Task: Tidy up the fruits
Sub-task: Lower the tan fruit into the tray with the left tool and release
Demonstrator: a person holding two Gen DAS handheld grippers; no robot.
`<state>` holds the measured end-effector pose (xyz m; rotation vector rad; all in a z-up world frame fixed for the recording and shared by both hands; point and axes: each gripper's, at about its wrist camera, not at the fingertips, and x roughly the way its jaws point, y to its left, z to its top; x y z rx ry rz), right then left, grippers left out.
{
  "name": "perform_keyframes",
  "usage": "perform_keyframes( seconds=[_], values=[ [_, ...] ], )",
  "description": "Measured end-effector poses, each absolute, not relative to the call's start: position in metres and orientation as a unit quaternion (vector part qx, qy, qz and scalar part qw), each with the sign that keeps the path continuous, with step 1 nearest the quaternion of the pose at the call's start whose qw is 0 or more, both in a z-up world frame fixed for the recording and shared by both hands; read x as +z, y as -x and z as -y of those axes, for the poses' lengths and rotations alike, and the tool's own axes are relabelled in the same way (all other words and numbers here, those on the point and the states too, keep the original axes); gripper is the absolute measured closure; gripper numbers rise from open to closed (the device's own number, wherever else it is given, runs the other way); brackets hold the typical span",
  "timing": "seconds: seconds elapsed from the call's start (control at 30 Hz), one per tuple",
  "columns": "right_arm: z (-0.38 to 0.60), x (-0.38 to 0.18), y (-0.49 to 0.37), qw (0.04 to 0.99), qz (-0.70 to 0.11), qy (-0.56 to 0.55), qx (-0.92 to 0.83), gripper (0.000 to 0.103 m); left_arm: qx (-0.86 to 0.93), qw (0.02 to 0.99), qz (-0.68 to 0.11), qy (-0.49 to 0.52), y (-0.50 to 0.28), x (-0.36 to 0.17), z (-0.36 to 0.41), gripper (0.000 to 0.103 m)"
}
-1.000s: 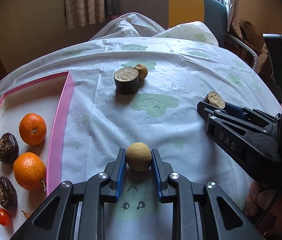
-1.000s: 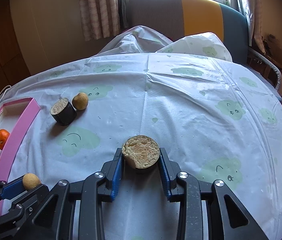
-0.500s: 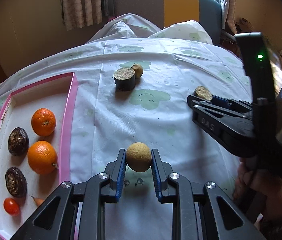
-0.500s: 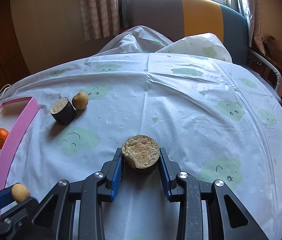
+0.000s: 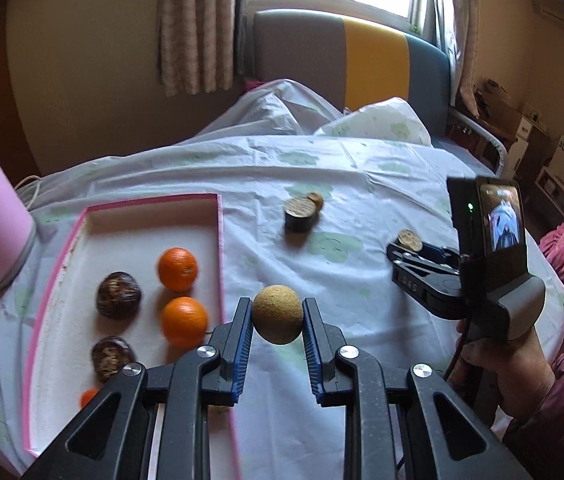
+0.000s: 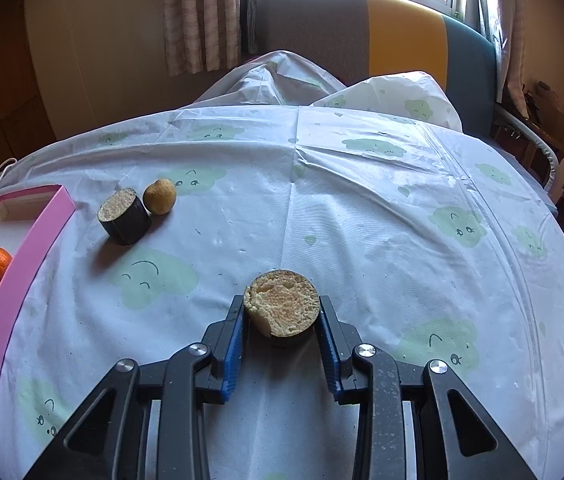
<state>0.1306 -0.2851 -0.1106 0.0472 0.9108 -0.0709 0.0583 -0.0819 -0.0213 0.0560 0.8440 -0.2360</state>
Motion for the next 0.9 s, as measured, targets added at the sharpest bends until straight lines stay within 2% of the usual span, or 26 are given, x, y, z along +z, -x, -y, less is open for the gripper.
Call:
perform_keyframes(
  seconds=[0.37,0.9],
  values=[
    [0.281,-0.110,-0.131,0.896,-0.441,-0.011,-0.039,0.069,-0.059,0.915,-0.398,0.014,-0.054,-0.013,0.018,0.079],
    [0.279,-0.110,-0.131,0.896,-0.442,-0.002,-0.043,0.069,0.035,0.909,-0.412,0.052,-0.057,-0.033,-0.065,0.079]
  ],
)
